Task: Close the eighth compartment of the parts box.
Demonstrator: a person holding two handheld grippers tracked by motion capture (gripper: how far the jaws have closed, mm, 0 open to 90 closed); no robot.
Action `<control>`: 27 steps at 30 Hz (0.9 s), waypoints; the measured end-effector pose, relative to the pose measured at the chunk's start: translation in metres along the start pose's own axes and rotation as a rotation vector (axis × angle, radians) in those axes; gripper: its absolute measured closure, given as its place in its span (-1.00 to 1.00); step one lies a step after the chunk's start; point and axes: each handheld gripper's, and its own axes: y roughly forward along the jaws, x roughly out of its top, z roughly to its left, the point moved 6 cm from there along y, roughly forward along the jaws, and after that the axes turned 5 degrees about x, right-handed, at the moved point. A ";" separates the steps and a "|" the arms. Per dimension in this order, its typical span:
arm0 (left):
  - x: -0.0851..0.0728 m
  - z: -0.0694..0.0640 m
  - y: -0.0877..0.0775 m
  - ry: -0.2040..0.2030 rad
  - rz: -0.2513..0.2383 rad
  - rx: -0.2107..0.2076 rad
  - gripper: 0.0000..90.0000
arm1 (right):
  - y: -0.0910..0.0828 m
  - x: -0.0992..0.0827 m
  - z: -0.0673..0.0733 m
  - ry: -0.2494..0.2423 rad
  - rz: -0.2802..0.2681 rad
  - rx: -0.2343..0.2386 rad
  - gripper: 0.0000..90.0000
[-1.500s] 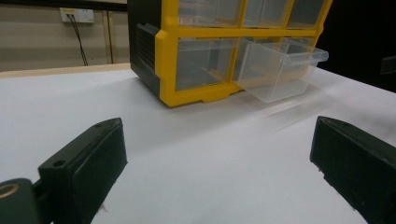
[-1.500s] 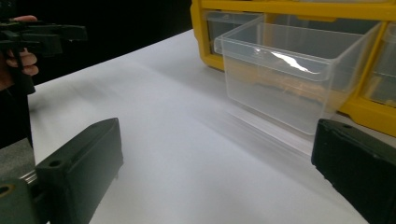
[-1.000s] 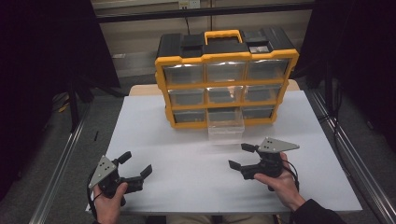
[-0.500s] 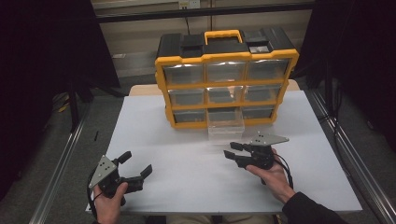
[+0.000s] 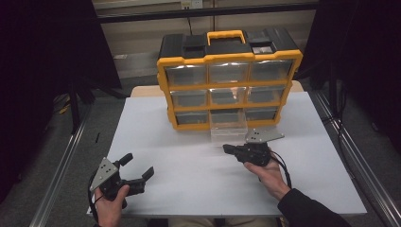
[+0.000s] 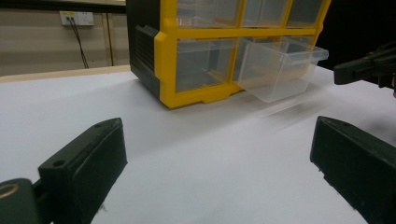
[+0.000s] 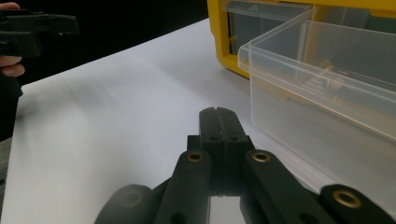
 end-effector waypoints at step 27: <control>0.000 0.001 -0.001 0.007 -0.003 0.004 -0.92 | 0.013 -0.003 -0.016 -0.023 0.031 -0.028 1.00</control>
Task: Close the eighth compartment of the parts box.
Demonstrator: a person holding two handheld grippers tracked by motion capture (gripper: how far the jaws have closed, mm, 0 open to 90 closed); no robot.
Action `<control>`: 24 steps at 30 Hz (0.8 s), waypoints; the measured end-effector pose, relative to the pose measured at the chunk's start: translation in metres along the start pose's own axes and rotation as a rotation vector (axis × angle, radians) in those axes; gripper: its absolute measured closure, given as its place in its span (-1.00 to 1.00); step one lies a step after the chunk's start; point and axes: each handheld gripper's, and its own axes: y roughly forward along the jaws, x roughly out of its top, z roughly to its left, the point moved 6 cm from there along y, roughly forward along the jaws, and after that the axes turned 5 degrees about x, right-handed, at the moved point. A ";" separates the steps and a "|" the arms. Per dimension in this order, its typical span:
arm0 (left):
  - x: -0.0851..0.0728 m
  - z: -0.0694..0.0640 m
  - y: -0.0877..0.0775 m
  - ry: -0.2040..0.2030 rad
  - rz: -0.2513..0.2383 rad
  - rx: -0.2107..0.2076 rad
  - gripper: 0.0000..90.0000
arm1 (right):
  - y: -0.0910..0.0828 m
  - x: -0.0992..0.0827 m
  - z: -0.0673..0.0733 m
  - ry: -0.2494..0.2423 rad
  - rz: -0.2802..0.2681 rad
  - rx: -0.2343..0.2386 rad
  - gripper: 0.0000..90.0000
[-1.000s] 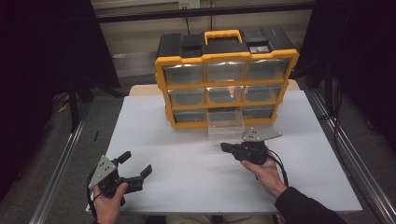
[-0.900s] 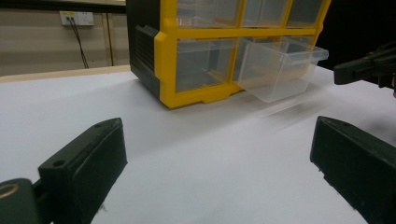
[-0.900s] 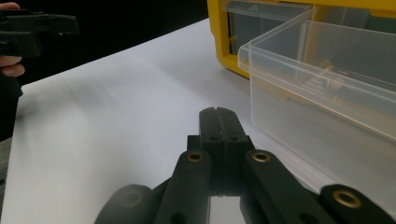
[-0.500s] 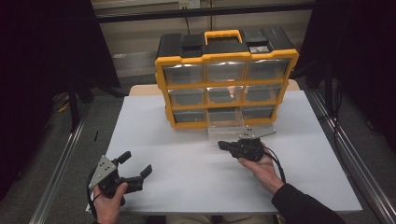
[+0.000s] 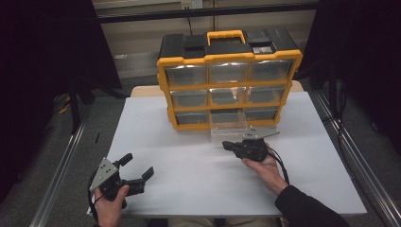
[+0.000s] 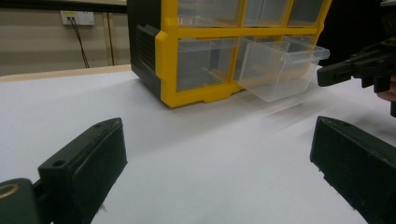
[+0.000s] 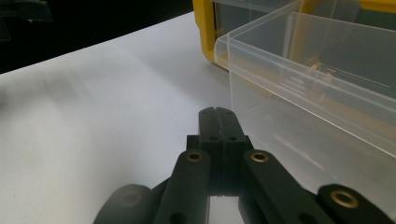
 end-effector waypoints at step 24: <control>0.000 0.000 0.000 -0.006 -0.001 0.001 -0.92 | 0.013 0.006 -0.013 -0.007 0.007 -0.031 1.00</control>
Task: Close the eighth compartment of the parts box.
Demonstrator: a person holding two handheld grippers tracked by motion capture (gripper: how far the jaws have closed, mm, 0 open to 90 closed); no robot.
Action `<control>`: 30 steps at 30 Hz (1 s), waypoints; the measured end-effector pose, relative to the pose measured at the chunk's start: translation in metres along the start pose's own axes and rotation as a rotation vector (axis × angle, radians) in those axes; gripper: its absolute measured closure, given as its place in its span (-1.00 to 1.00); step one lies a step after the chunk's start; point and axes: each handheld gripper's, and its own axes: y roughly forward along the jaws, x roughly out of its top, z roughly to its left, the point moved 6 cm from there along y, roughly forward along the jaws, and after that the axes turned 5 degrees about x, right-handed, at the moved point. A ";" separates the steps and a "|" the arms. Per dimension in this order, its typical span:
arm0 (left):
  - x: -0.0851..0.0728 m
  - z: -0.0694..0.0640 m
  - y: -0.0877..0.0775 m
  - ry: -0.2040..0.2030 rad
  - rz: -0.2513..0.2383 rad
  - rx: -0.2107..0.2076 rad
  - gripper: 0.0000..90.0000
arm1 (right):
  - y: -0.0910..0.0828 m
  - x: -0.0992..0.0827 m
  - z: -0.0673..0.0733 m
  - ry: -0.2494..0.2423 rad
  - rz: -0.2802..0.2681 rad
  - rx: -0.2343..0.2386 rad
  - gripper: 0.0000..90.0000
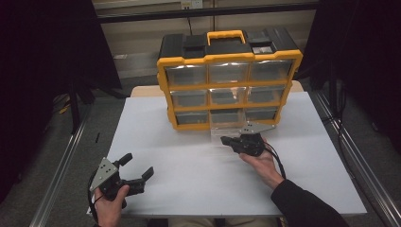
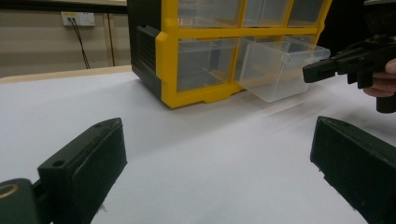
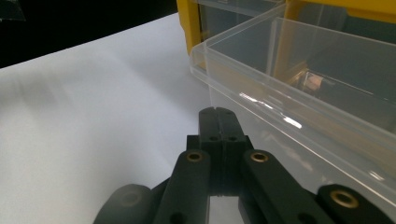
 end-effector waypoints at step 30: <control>0.000 -0.001 0.000 0.001 -0.002 0.001 -0.92 | 0.010 0.001 -0.010 -0.006 -0.001 -0.049 1.00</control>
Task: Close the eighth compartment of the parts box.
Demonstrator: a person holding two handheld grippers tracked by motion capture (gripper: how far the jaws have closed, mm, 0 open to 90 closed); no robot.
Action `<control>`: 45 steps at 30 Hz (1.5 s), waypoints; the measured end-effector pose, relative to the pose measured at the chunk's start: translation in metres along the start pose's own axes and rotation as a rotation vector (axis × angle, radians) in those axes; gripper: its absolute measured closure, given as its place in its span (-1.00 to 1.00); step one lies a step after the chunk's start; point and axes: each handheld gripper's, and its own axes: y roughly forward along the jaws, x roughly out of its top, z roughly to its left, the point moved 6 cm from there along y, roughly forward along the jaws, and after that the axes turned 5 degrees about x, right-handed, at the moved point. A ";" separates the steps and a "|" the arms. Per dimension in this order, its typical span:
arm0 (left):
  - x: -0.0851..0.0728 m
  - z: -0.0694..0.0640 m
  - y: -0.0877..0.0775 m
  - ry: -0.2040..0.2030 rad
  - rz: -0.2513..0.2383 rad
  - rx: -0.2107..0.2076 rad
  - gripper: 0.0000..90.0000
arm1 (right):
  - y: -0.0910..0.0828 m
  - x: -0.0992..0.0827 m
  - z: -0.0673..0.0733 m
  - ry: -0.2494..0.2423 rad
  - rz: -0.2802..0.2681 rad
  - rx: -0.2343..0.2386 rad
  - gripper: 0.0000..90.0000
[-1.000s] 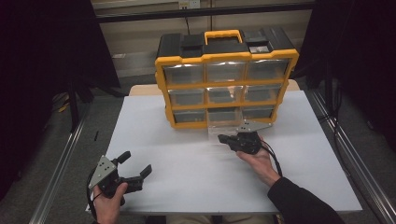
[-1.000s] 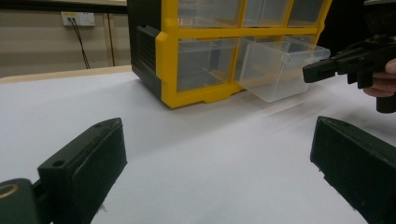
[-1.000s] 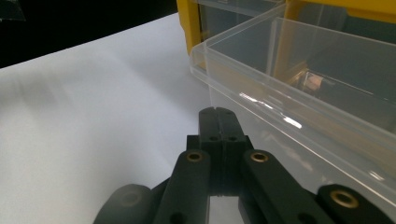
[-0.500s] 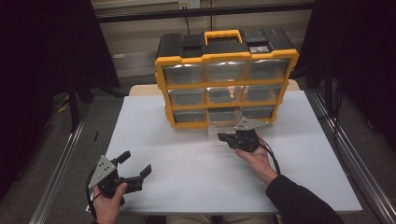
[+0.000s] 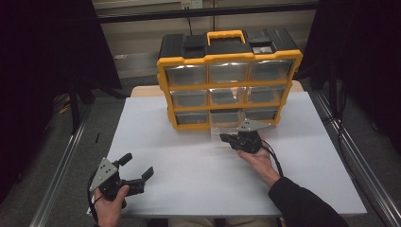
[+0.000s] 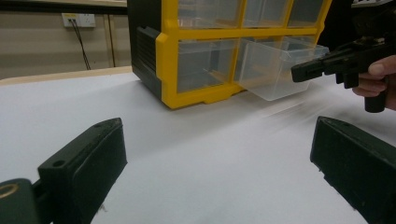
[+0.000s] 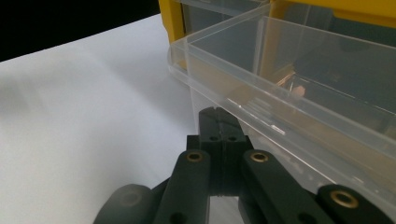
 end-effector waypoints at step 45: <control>0.002 0.001 -0.001 -0.002 -0.011 0.006 -0.92 | 0.005 0.006 -0.009 0.009 -0.017 -0.031 1.00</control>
